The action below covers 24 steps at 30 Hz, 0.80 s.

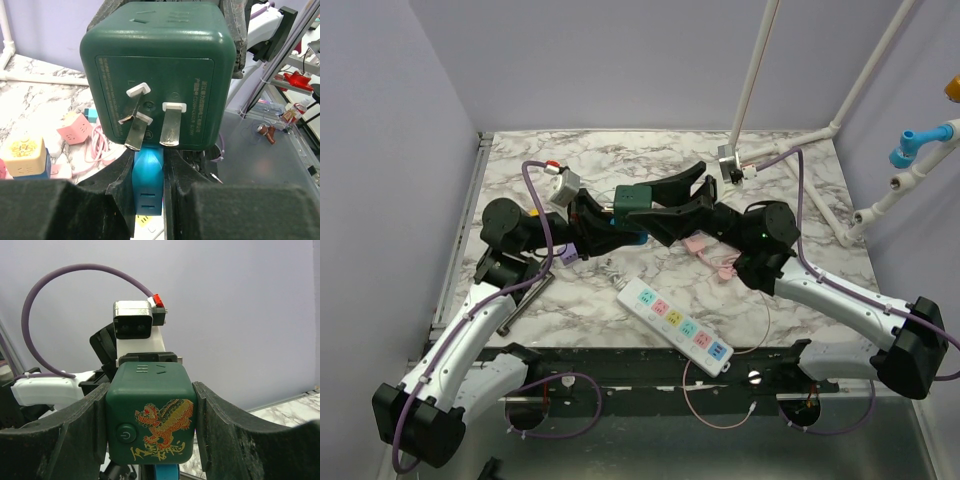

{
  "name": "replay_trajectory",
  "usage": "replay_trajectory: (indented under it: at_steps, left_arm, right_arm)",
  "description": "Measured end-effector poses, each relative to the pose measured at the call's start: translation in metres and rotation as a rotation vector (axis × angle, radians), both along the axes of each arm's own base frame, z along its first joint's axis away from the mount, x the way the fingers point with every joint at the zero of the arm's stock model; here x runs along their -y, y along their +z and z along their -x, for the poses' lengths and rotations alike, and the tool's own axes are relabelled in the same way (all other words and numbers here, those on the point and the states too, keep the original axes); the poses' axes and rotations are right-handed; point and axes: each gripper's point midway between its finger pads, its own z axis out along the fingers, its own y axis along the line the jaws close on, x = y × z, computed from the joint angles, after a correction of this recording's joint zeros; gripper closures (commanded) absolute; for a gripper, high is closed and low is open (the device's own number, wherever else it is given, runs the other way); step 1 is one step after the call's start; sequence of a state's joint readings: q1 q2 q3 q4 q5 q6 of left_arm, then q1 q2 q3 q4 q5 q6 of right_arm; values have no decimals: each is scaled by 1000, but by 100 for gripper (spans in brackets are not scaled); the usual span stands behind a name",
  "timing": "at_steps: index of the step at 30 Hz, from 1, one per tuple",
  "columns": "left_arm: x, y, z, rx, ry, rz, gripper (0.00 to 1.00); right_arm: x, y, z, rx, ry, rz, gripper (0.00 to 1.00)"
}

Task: Pull the plug off the socket
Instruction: Remove the plug from the socket.

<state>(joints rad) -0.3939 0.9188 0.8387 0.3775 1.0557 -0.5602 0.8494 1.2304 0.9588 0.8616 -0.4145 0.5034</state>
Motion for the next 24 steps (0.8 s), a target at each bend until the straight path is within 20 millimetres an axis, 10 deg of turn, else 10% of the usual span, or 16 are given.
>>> replay_trajectory:
  at_steps: [24]
  left_arm:
    - [-2, -5, 0, 115, 13, -5, 100]
  right_arm:
    - [-3, 4, -2, -31, 14, 38, 99]
